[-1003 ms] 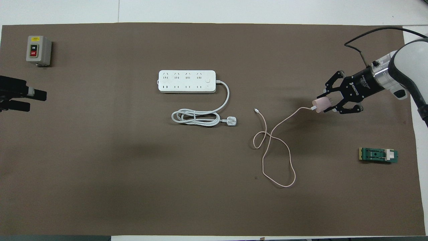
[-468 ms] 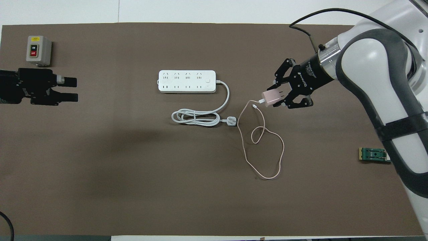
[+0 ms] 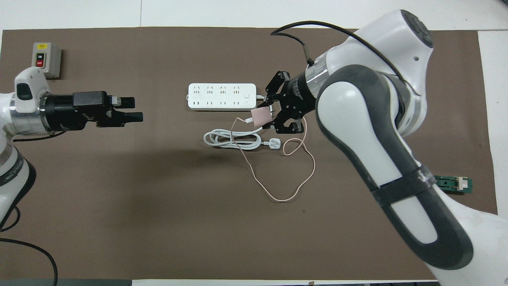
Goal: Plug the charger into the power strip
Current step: 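Carry the charger with the right gripper while the left gripper reaches toward it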
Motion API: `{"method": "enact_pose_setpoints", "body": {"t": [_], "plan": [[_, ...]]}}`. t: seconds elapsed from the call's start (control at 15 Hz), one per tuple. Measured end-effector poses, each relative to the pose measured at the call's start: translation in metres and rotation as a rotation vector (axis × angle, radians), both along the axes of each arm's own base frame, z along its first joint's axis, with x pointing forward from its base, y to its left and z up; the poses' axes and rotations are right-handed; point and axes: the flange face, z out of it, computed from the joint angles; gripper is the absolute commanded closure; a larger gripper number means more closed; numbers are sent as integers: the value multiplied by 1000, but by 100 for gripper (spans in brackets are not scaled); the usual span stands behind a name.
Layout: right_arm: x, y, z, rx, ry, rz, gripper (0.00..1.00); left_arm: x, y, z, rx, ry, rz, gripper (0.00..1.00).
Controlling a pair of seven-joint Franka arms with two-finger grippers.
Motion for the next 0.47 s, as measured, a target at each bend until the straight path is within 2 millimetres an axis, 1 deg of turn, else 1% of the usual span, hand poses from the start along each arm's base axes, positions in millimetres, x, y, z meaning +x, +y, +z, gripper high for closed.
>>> {"method": "enact_pose_setpoints", "body": {"t": [0.2, 0.4, 0.47], "plan": [[-13, 36, 2, -3, -1, -16, 100, -9, -30, -21, -53, 35, 10, 0], [-26, 69, 1, -3, -5, -39, 100, -16, -49, -30, -62, 12, -20, 0], [-30, 78, 0, -4, -4, -41, 100, -19, -56, -33, -62, 14, -32, 0]]}}
